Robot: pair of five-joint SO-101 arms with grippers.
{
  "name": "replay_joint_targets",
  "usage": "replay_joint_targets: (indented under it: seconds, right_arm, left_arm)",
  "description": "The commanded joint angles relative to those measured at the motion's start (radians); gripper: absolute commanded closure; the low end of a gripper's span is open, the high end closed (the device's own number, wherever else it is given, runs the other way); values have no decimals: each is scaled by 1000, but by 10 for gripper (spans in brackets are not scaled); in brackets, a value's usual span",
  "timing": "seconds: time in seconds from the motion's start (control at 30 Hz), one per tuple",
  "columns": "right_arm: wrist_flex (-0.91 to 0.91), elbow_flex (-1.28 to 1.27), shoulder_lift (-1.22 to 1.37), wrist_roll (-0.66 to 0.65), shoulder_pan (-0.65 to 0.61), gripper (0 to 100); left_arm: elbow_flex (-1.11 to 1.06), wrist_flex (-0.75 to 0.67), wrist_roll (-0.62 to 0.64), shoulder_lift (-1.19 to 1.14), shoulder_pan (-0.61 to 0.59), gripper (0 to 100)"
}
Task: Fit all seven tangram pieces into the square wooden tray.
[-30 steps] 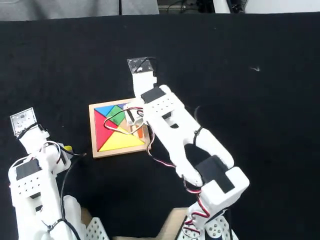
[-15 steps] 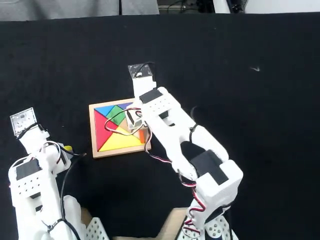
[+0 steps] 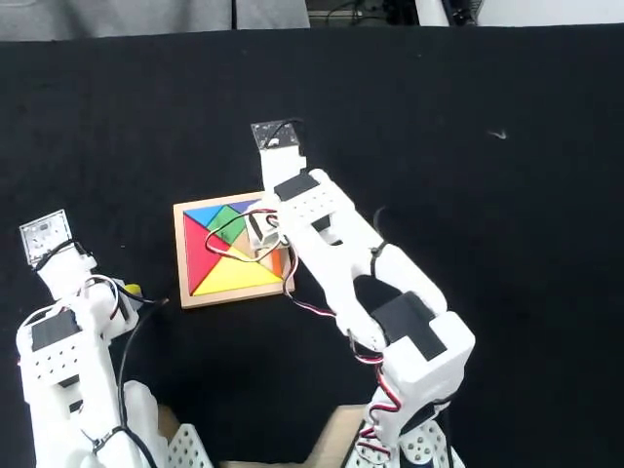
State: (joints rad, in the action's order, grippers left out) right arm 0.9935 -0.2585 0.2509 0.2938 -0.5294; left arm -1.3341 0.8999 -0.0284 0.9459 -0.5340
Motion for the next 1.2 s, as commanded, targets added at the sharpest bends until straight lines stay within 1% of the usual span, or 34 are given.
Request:
replay_joint_targets:
  seconds: [0.0, 0.13, 0.2, 0.33, 0.43, 0.63, 0.83, 1.17]
  right_arm:
    - [-15, 7, -2, -11, 20, 982]
    - [-11, 7, -2, -11, 18, 879]
    - [-9, 7, -2, -11, 18, 855]
    - [-8, 7, -10, -14, 17, 891]
    - [-8, 7, -12, -60, 5, 907]
    - [-6, 18, -12, -72, -60, 917]
    - [57, 76, -12, -74, -64, 917]
    - [60, 76, -12, -74, -66, 917]
  left_arm:
    - [2, -17, -8, 18, 15, 758]
    - [2, -17, -8, 18, 15, 758]
    - [2, -17, -8, 18, 15, 758]
    - [2, -17, -8, 18, 15, 758]
    - [2, -17, -8, 18, 15, 758]
    - [2, -18, -8, 18, 15, 758]
    - [-1, -38, -8, 11, 15, 758]
    - [-13, -44, -8, 20, 15, 758]
